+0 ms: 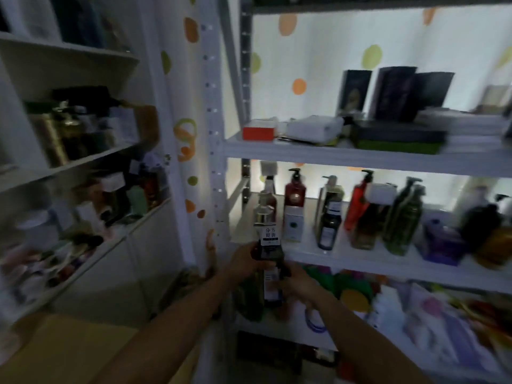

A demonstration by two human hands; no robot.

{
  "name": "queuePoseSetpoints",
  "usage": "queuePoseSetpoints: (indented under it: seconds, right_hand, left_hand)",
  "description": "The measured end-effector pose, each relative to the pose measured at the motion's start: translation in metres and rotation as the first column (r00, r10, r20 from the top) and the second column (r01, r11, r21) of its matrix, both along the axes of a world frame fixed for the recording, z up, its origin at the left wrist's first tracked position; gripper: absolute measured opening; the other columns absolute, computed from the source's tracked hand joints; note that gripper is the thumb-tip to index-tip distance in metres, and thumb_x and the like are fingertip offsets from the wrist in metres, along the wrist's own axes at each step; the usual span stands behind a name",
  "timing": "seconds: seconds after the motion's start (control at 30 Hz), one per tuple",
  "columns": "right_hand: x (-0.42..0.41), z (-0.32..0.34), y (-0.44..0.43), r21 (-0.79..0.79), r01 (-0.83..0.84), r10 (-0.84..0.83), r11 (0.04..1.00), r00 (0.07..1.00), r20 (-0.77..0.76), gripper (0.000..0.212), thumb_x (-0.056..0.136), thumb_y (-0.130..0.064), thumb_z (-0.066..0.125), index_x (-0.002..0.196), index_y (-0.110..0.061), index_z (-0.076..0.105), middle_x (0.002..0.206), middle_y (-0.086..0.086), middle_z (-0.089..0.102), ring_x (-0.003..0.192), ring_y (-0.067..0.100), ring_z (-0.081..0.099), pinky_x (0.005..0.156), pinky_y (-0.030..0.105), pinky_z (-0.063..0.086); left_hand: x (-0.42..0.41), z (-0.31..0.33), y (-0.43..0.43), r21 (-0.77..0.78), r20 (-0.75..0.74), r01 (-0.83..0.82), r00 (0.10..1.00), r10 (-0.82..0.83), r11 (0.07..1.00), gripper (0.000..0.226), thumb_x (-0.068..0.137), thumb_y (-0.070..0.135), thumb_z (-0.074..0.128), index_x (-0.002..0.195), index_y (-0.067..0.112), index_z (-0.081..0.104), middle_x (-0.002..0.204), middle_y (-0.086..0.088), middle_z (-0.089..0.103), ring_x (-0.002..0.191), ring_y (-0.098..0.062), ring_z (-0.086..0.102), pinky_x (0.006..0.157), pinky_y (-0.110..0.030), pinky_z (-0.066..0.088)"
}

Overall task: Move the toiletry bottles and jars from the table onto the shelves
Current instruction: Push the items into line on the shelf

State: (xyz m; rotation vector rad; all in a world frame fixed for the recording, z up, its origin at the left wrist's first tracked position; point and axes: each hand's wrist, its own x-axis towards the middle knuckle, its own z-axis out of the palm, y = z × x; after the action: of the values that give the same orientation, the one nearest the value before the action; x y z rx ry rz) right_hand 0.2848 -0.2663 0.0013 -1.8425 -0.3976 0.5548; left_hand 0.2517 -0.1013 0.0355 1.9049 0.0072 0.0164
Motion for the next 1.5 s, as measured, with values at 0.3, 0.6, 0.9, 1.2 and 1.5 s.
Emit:
queuePoseSetpoints:
  seconds: [0.3, 0.6, 0.9, 1.2, 1.5]
  right_hand:
    - [0.024, 0.022, -0.212, 0.050, 0.300, -0.299, 0.953, 0.954, -0.027, 0.042, 0.078, 0.008, 0.067, 0.115, -0.007, 0.056, 0.099, 0.003, 0.064, 0.081, 0.004, 0.063, 0.063, 0.017, 0.053]
    - [0.044, 0.021, -0.434, -0.006, 0.531, -0.531, 0.847, 0.846, -0.046, 0.033, 0.074, -0.003, 0.073, 0.100, -0.021, 0.062, 0.102, 0.003, 0.068, 0.096, 0.026, 0.064, 0.076, 0.048, 0.057]
    - [0.033, 0.011, -0.610, -0.007, 0.727, -0.725, 0.687, 0.684, -0.076, 0.043, 0.075, -0.002, 0.074, 0.115, -0.009, 0.059, 0.110, 0.010, 0.065, 0.090, 0.021, 0.064, 0.068, 0.036, 0.059]
    - [0.060, -0.011, -0.754, -0.017, 0.872, -0.863, 0.490, 0.482, -0.148, 0.042, 0.073, -0.002, 0.076, 0.107, -0.017, 0.057, 0.102, 0.007, 0.064, 0.091, 0.023, 0.063, 0.062, 0.032, 0.056]
    - [0.116, -0.013, -0.912, -0.036, 0.945, -0.944, 0.324, 0.321, -0.072, 0.031, 0.079, 0.006, 0.068, 0.100, -0.016, 0.059, 0.107, 0.024, 0.063, 0.099, 0.038, 0.062, 0.081, 0.049, 0.053]
  left_hand:
    - [0.081, 0.002, -0.209, -0.003, 0.078, 0.305, 0.949, -0.304, 0.952, 0.050, 0.063, 0.021, 0.082, 0.109, 0.019, 0.063, 0.113, -0.008, 0.067, 0.107, -0.022, 0.063, 0.098, -0.045, 0.048]
    - [0.140, 0.002, -0.442, -0.064, 0.091, 0.515, 0.856, -0.509, 0.855, 0.051, 0.068, -0.010, 0.077, 0.115, 0.001, 0.061, 0.111, -0.008, 0.065, 0.091, -0.005, 0.065, 0.080, -0.014, 0.050]
    - [0.164, -0.006, -0.642, 0.095, 0.059, 0.681, 0.724, -0.687, 0.726, 0.054, 0.061, 0.018, 0.085, 0.111, 0.013, 0.064, 0.110, -0.002, 0.067, 0.105, -0.017, 0.062, 0.094, -0.032, 0.047]
    - [0.200, -0.011, -0.809, 0.132, -0.025, 0.842, 0.531, -0.847, 0.523, 0.044, 0.075, 0.003, 0.075, 0.115, 0.005, 0.057, 0.105, -0.002, 0.065, 0.095, -0.012, 0.062, 0.080, -0.013, 0.047]
    - [0.264, -0.005, -0.984, 0.234, -0.015, 0.855, 0.479, -0.878, 0.462, 0.054, 0.074, 0.017, 0.079, 0.122, 0.006, 0.055, 0.123, -0.008, 0.060, 0.113, -0.016, 0.055, 0.084, -0.011, 0.040]
